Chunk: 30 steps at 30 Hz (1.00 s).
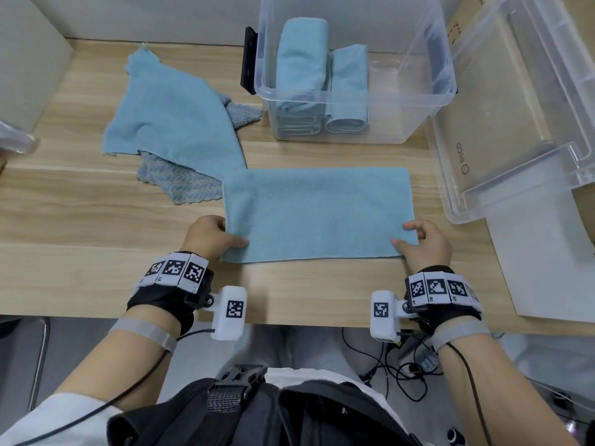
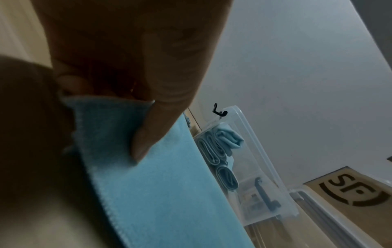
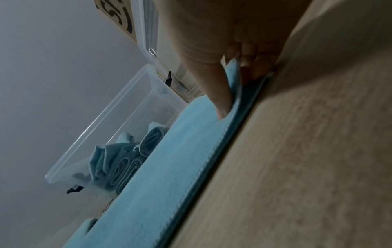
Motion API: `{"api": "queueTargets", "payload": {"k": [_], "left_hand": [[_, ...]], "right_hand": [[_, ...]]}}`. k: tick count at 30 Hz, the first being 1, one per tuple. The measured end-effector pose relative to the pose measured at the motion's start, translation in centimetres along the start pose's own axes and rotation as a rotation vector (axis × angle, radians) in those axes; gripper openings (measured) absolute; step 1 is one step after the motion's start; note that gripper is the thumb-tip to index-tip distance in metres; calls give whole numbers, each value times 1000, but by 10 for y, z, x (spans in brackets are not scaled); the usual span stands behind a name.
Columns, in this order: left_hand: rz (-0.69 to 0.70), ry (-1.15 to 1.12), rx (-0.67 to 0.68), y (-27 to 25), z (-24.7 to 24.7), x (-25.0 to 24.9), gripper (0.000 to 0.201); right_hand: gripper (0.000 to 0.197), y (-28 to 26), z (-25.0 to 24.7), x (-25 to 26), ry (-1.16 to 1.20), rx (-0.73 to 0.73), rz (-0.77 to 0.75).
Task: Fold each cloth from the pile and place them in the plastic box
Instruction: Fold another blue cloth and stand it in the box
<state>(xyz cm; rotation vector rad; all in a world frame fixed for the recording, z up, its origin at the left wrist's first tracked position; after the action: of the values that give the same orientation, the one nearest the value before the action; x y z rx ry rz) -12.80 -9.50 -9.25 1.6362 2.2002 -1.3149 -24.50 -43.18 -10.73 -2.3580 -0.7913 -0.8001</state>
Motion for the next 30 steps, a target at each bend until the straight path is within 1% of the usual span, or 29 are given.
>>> {"api": "queueTargets", "payload": {"k": [3, 4, 5, 6, 9, 10, 11, 12, 13, 14, 15, 16, 17, 18, 20, 21, 22, 24, 26, 28, 30], "left_hand": [[-9, -163, 8, 3, -3, -4, 42], [-13, -194, 13, 4, -5, -4, 41], [-18, -198, 23, 6, -5, -4, 34], [-26, -175, 24, 8, -7, -3, 32], [-48, -47, 29, 14, -13, 3, 36], [-39, -13, 5, 14, -16, 4, 37], [-15, 9, -53, 14, -20, 3, 39], [47, 37, -149, 13, -24, -1, 39], [151, 55, -253, 12, -28, -7, 37], [291, 62, -324, 12, -31, -15, 34], [431, 74, -345, 11, -31, -26, 33], [553, 106, -318, 13, -28, -35, 34], [638, 142, -245, 17, -21, -43, 38], [698, 175, -145, 21, -13, -49, 45], [743, 293, 73, 28, 7, -57, 65], [720, 406, 152, 31, 15, -57, 77], [682, 520, 202, 35, 21, -53, 89], [610, 653, 226, 43, 23, -44, 106], [564, 683, 205, 48, 17, -34, 116], [557, 722, 190, 49, 13, -28, 123], [569, 754, 185, 50, 12, -27, 125]], "right_hand": [[31, 3, 0, -1, -28, 17, 2], [32, 3, 0, -1, -42, 23, 3], [33, 4, 0, 1, -59, 27, 2], [34, 4, -1, 3, -77, 22, 7], [41, 6, 0, 18, -114, -25, 24], [42, 5, 2, 27, -129, -25, 6], [42, 4, 5, 39, -131, -6, -31], [41, 2, 11, 52, -115, 28, -86], [40, -2, 20, 67, -89, 69, -158], [40, -5, 30, 83, -71, 112, -241], [42, -9, 43, 99, -67, 165, -322], [46, -14, 57, 113, -79, 237, -386], [53, -17, 71, 126, -108, 325, -433], [60, -20, 86, 135, -158, 417, -464], [77, -23, 111, 148, -309, 569, -493], [85, -23, 119, 149, -381, 621, -482], [92, -21, 125, 147, -447, 655, -464], [104, -13, 128, 132, -576, 666, -450], [111, -3, 119, 114, -646, 604, -431], [114, 7, 102, 98, -648, 516, -371], [116, 17, 85, 85, -640, 445, -285]]}}
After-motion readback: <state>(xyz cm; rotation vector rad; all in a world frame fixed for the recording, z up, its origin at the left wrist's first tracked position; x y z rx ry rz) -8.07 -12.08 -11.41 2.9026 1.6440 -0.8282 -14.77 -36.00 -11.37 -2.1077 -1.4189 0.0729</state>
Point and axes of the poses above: each hand's wrist, its own y-axis towards the middle knuckle, its own z-axis out of the palm, x = y × z, the point moved 2 cm from there along y, towards the middle knuckle, and after that the axes turned 3 degrees about -x, right-handed, at the moved point
